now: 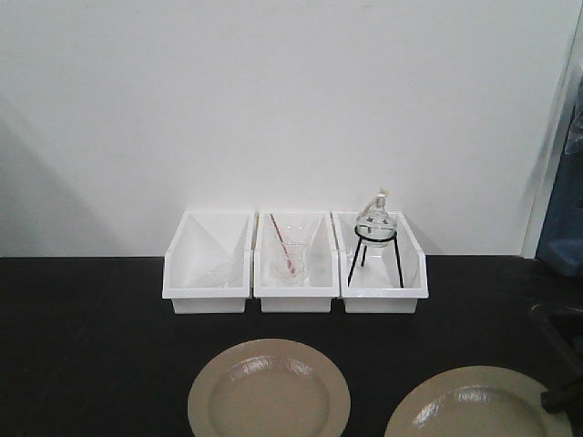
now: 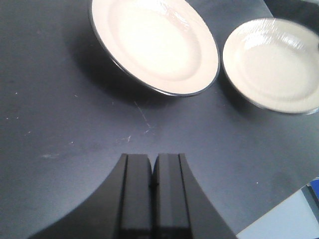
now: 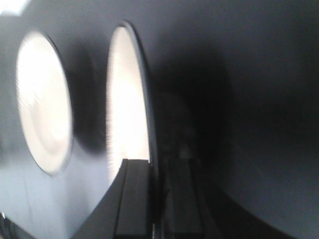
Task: Arrange circular plates on left workspace
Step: 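Grasp the plate rim with the right gripper and lift it over the first plate, then lower the held plate onto the first plate and open the right gripper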
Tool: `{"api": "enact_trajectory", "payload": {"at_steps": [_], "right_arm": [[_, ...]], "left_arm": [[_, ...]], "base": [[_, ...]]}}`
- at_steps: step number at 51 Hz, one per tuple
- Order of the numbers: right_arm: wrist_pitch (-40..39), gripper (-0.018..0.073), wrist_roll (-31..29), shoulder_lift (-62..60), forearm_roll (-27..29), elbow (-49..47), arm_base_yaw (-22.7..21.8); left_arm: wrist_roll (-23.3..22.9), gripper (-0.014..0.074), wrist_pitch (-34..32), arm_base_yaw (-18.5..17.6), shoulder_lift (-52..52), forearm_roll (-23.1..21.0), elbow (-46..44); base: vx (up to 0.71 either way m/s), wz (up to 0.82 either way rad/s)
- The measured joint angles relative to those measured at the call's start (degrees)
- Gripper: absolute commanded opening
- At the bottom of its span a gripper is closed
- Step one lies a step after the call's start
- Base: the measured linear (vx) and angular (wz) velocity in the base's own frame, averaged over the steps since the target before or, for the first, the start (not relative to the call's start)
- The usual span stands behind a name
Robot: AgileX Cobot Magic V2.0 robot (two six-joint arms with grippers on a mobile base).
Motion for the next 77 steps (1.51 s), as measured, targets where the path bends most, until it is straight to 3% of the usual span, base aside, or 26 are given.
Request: {"api": "enact_trajectory", "payload": {"at_steps": [17,31,48,59,77], "right_arm": [[-1.08,-0.0002,0.53,-0.48,13.82,-0.97,0.0],[-1.58,-0.0002,0.35,-0.48,19.05,-0.97,1.44],[-2.26,-0.0002,-1.5,-0.48,23.99,-0.97,13.82],[-7.06,-0.0002,-1.99,-0.14,25.47,-0.97,22.99],[-12.62,-0.0002,-4.9,6.38,30.3,-0.97,31.97]], "left_arm": [[0.0,-0.0001,-0.11,0.0,0.0,0.0,0.0],[0.0,-0.0001,-1.7,0.0,0.0,0.0,0.0],[0.0,-0.0001,-2.35,0.0,0.0,0.0,0.0],[0.0,-0.0001,-2.15,0.0,0.0,0.0,0.0],[0.0,-0.0001,-1.98,0.0,0.0,0.0,0.0]], "base": [[0.0,0.0],[0.0,0.0],[0.0,0.0],[0.0,0.0],[0.0,0.0]]}}
